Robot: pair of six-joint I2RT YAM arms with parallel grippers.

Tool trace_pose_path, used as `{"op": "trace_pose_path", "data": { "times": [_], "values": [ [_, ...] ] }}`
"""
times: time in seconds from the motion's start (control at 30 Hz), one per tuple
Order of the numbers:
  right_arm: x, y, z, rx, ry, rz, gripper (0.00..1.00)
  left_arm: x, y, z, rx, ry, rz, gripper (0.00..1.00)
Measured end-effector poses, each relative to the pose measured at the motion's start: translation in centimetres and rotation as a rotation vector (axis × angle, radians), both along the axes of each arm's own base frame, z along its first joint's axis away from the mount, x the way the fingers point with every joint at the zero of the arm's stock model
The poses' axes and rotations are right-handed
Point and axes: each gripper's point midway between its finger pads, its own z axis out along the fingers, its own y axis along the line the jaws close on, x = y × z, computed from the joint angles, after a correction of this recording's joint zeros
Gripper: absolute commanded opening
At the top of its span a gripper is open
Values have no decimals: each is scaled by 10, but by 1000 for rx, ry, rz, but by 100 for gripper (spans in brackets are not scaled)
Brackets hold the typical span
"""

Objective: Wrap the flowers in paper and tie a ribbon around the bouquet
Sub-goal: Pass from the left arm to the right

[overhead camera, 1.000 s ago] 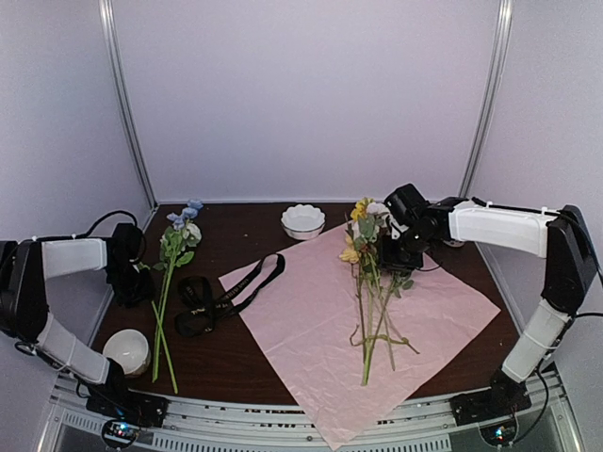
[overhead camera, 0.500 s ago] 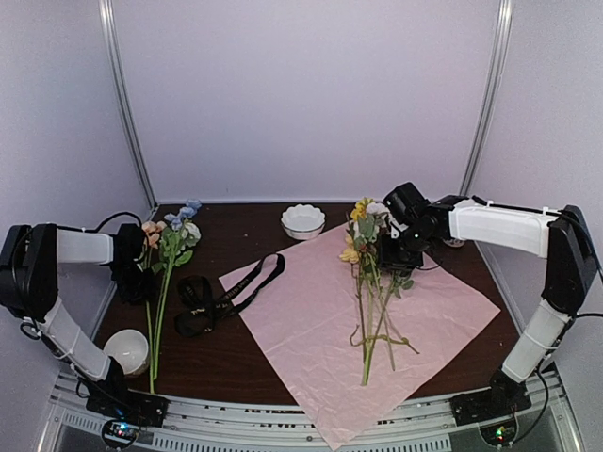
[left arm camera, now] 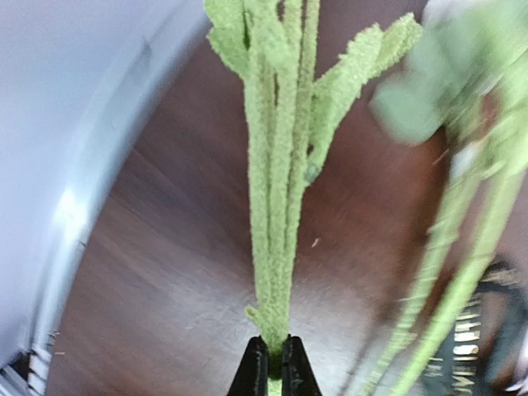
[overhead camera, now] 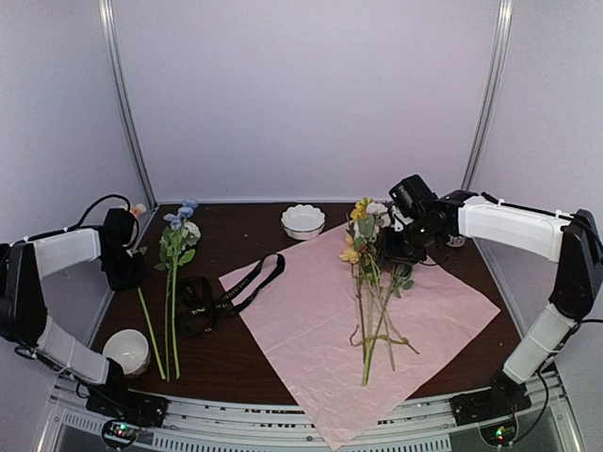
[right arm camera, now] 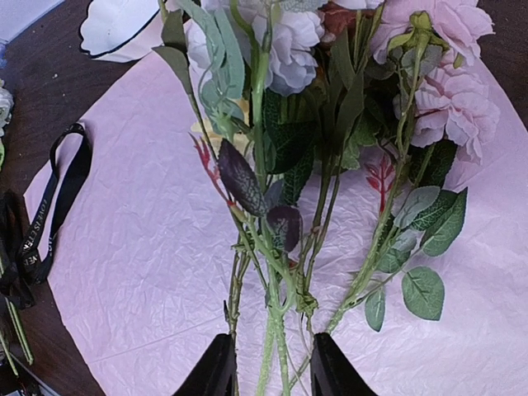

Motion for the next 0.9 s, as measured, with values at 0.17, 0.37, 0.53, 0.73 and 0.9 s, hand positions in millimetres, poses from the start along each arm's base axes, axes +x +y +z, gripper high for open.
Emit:
{"op": "trace_pose_path", "data": {
  "times": [0.17,0.37,0.53,0.73,0.9],
  "values": [
    [-1,0,11,14,-24,8,35,12,6,92,48,-276,14,0],
    [-12,32,59,142,-160,143,40,15,-58,209,-26,-652,-199,0],
    [-54,113,136,392,-356,454,45,5,-182,291,-250,-927,-573,0],
    [-116,204,233,644,-531,820,55,-29,-311,347,-515,-1101,-944,0],
    [-134,222,262,730,-603,912,55,-57,-373,369,-628,-1169,-1143,0]
  ]
}}
